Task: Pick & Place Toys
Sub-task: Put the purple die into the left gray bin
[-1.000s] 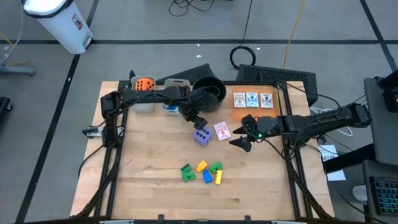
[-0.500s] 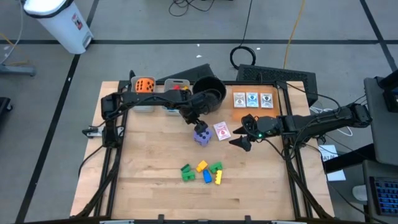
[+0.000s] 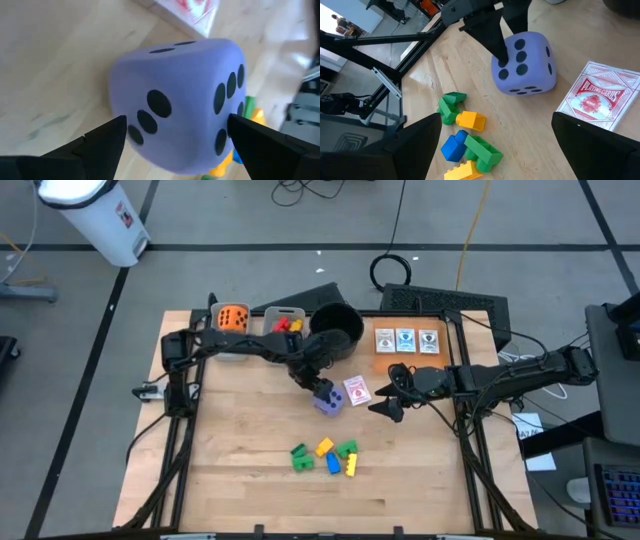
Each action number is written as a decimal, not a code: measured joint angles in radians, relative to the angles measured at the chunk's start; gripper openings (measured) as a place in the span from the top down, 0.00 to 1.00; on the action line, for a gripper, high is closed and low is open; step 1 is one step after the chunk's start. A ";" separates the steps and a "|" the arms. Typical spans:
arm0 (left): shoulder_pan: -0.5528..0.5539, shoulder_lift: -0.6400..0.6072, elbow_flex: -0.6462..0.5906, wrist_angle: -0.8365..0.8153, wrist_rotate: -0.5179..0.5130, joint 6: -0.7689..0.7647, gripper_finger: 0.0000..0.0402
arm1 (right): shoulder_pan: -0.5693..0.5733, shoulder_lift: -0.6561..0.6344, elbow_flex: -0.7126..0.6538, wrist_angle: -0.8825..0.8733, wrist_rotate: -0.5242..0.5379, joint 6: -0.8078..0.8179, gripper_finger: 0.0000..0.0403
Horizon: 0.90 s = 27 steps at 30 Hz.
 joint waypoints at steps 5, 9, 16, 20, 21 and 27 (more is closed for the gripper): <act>0.001 0.001 -0.007 0.042 -0.001 -0.020 0.13 | 0.000 0.000 0.000 0.000 0.000 0.000 0.07; -0.003 0.001 -0.007 0.040 -0.011 -0.022 0.13 | 0.000 0.000 0.000 0.000 0.005 -0.004 0.07; -0.027 0.018 -0.005 0.058 -0.004 -0.042 0.13 | -0.001 0.004 0.000 -0.001 0.007 -0.017 0.07; -0.046 0.038 -0.005 0.102 0.002 -0.067 0.13 | -0.001 0.010 0.000 -0.002 0.007 -0.021 0.07; -0.049 0.038 -0.006 0.112 -0.003 -0.069 0.13 | -0.001 0.009 0.000 -0.002 0.006 -0.018 0.07; -0.055 0.038 -0.006 0.127 -0.022 -0.071 0.17 | -0.001 0.009 0.000 0.000 0.005 -0.016 0.07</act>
